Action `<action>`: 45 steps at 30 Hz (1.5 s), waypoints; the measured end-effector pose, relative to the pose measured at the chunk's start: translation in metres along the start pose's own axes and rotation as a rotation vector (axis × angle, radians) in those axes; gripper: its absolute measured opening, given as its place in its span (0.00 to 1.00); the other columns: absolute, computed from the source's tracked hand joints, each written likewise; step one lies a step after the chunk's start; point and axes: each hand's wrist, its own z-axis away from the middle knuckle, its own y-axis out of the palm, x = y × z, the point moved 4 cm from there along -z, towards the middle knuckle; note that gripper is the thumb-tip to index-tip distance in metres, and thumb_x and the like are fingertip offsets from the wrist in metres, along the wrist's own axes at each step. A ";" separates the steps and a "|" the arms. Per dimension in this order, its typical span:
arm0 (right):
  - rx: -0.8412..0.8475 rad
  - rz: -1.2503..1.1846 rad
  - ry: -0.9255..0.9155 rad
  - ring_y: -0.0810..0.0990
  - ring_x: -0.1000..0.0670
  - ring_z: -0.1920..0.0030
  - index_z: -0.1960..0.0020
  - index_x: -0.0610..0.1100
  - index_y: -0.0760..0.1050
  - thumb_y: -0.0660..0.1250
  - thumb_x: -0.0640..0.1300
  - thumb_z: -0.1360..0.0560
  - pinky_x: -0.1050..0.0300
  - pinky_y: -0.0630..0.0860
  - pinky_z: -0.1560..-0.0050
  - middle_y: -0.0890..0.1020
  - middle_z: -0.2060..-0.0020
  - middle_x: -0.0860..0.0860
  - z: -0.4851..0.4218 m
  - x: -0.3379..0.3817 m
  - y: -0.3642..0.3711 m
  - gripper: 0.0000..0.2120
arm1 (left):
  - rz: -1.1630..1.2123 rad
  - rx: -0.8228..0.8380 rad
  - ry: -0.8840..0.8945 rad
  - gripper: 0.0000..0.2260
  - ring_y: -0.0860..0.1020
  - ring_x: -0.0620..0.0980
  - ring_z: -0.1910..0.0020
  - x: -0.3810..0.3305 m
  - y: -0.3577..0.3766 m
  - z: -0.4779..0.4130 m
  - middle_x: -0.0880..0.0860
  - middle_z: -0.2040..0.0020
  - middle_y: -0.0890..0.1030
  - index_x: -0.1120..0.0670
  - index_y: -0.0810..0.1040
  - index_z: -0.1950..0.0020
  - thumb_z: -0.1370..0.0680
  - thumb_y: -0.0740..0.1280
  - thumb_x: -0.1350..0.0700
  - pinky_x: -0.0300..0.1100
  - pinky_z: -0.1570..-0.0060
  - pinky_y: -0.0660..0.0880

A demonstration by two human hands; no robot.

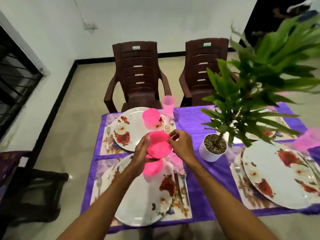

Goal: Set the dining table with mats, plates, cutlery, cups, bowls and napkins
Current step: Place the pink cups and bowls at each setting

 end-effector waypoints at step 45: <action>-0.445 -0.164 0.685 0.81 0.39 0.57 0.55 0.41 0.75 0.67 0.30 0.35 0.38 0.82 0.60 0.80 0.60 0.46 -0.006 -0.394 -0.404 0.11 | -0.121 -0.003 -0.158 0.15 0.74 0.61 0.34 0.187 0.429 -0.016 0.53 0.30 0.74 0.43 0.74 0.30 0.17 0.61 0.49 0.68 0.51 0.78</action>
